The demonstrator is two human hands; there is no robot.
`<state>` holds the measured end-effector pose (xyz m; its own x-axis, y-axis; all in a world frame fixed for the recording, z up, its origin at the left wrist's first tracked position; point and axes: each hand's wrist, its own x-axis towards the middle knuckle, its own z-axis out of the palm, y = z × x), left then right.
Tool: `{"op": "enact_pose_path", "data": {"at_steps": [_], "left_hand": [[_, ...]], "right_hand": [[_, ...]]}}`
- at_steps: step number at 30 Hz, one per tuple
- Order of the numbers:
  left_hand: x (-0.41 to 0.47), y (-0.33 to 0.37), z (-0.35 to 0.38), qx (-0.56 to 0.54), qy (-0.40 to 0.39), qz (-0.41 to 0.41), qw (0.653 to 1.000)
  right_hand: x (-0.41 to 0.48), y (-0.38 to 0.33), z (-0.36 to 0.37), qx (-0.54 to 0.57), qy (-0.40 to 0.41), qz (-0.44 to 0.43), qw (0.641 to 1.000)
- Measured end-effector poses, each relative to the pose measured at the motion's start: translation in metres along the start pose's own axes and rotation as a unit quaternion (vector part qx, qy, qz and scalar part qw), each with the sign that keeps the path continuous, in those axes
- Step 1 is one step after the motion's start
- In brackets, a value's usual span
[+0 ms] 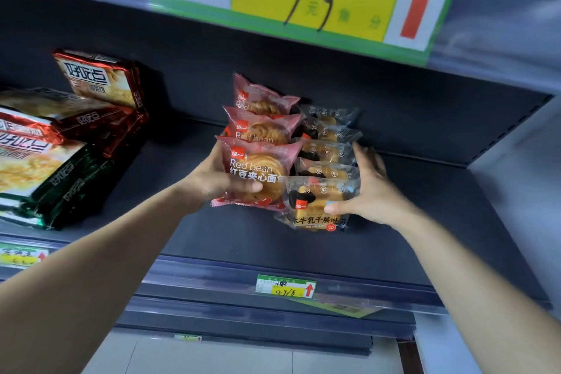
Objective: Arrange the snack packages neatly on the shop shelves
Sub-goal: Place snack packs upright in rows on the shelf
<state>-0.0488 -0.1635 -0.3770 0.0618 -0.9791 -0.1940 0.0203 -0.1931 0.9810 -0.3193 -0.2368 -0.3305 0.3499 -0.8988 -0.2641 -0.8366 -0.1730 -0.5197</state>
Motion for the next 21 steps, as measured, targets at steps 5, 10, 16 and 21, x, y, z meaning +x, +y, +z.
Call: {"op": "enact_pose_path", "data": {"at_steps": [5,10,16,21], "left_hand": [[0.006,0.017,-0.010,0.018,0.002,-0.009,1.000],[0.019,0.019,-0.014,0.046,-0.038,0.003,0.998],[0.021,0.016,-0.006,0.050,0.000,0.003,0.999],[0.007,0.014,-0.014,0.077,0.051,-0.026,0.995]], "right_hand": [[0.001,-0.008,-0.006,-0.164,-0.022,-0.041,0.985],[0.020,-0.015,-0.007,-0.234,-0.028,-0.055,0.970],[0.026,-0.009,-0.012,-0.210,-0.020,-0.057,0.976],[0.018,-0.014,-0.012,-0.243,-0.028,-0.044,0.969]]}}
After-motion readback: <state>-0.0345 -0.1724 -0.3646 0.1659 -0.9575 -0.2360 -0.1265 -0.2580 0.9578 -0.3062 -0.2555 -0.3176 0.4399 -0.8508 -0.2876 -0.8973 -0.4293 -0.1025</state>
